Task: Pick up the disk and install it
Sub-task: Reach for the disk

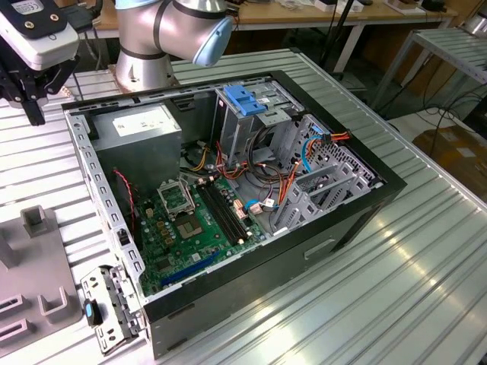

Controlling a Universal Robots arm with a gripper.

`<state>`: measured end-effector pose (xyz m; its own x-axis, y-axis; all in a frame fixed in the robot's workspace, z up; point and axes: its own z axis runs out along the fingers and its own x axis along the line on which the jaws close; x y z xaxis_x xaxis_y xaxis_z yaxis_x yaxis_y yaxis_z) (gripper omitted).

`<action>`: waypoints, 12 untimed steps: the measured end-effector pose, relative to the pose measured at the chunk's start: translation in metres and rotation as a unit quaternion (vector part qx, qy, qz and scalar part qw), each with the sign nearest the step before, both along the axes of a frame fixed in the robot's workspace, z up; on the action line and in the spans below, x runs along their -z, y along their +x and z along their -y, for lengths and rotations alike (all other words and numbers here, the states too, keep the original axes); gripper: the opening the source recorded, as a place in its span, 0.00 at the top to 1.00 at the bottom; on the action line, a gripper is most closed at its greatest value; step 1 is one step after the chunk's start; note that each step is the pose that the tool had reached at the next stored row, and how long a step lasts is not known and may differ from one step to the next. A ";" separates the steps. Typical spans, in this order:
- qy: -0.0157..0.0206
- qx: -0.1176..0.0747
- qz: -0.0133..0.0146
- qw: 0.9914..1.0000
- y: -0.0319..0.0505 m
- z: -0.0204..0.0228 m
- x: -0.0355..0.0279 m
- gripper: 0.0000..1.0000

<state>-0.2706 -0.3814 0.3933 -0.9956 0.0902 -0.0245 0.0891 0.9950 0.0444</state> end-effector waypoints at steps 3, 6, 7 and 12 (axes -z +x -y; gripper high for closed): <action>0.000 0.000 0.000 1.000 -0.0025 -0.0004 0.0000 0.89; 0.000 0.000 0.000 1.000 -0.0044 -0.0007 0.0000 0.89; 0.000 0.000 0.000 1.000 -0.0050 -0.0009 0.0000 0.89; 0.000 0.001 0.000 1.000 -0.0085 -0.0014 0.0000 0.89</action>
<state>-0.2791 -0.3800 0.3933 -0.9955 0.0915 -0.0245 0.0904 0.9949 0.0444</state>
